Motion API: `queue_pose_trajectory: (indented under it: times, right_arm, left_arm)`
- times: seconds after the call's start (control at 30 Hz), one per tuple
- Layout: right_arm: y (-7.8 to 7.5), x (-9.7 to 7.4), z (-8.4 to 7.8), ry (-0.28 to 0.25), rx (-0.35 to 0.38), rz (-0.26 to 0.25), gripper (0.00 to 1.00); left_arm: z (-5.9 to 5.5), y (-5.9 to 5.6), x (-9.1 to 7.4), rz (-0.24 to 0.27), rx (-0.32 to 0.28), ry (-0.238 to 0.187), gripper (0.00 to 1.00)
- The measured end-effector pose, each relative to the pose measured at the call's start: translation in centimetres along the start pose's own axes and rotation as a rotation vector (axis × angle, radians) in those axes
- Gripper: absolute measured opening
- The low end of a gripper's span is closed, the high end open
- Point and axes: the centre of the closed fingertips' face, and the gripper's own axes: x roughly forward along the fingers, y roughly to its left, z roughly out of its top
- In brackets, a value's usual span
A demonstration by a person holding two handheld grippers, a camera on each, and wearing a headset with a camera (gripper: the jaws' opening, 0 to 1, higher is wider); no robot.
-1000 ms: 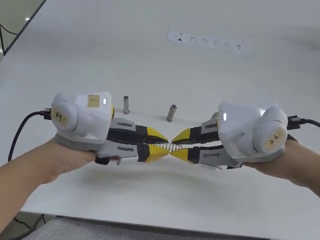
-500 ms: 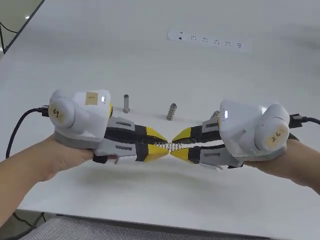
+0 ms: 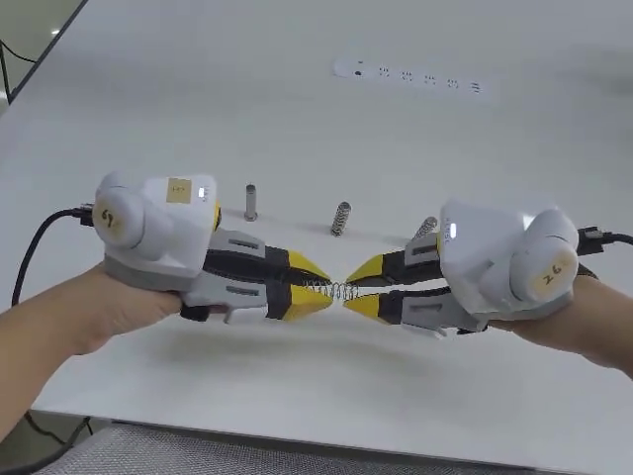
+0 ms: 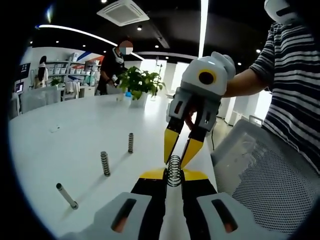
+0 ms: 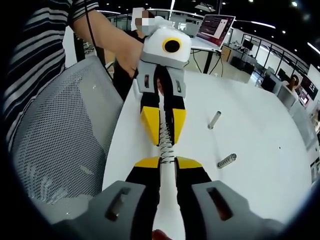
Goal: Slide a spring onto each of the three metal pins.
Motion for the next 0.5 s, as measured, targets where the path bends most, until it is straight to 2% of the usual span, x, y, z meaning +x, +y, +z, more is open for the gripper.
queue_pose_trajectory:
  times: [0.2, 0.5]
  right_arm:
    - [0.1, -0.2, 0.2, 0.004, -0.027, 0.008, 0.12]
    - [-0.2, -0.8, 1.3, -0.016, -0.039, 0.019, 0.11]
  left_arm:
    - [-0.3, -0.1, 0.0, -0.004, -0.003, 0.006, 0.08]
    - [-0.6, 0.0, -0.3, 0.0, -0.01, 0.005, 0.08]
